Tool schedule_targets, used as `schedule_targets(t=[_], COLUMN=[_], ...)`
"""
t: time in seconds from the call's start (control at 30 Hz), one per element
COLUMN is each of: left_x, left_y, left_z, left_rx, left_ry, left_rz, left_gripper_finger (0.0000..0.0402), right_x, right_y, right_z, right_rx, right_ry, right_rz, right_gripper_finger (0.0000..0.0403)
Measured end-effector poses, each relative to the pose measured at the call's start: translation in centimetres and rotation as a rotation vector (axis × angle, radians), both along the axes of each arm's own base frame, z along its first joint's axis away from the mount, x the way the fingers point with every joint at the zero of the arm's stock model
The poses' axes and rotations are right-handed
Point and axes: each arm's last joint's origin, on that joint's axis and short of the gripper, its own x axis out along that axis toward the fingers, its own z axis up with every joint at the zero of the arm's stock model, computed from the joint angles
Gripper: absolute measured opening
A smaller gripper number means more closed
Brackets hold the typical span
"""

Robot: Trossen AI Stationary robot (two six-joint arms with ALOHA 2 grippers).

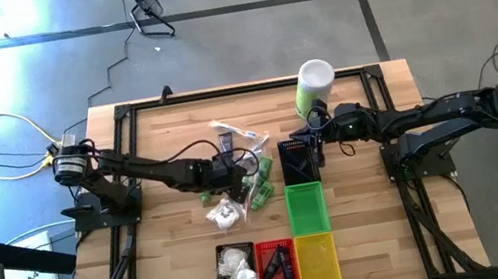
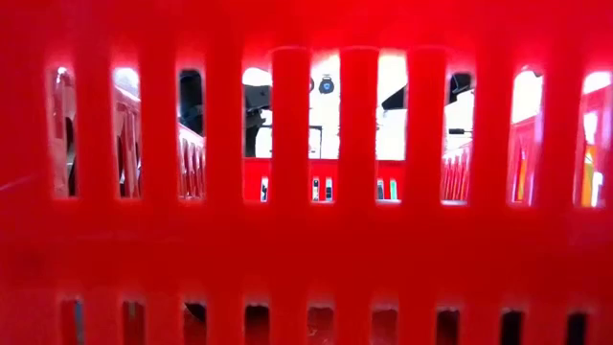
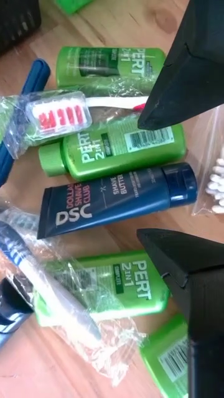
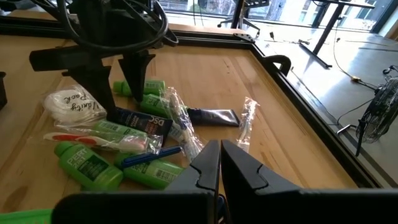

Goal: Pick & Place Travel size toiletries
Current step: Put the blue shave cream into the red bin

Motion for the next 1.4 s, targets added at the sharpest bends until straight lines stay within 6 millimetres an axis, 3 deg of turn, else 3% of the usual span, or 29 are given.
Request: schedule_targets(t=[0.6, 1.4], left_x=[1.1, 0.9], left_y=[-0.8, -0.9], left_z=[-3.4, -3.6], left_rx=[-0.025, -0.046], left_ry=[0.079, 0.116], left_rz=[-0.023, -0.065], left_gripper_finger=[0.0265, 0.0264], right_x=[0.0, 0.0], right_y=[0.0, 0.0], right_z=[-0.1, -0.1], right_rx=[0.003, 0.003], right_ry=[0.01, 0.008], right_rz=[-0.001, -0.001], right_gripper_finger=[0.0008, 0.0008])
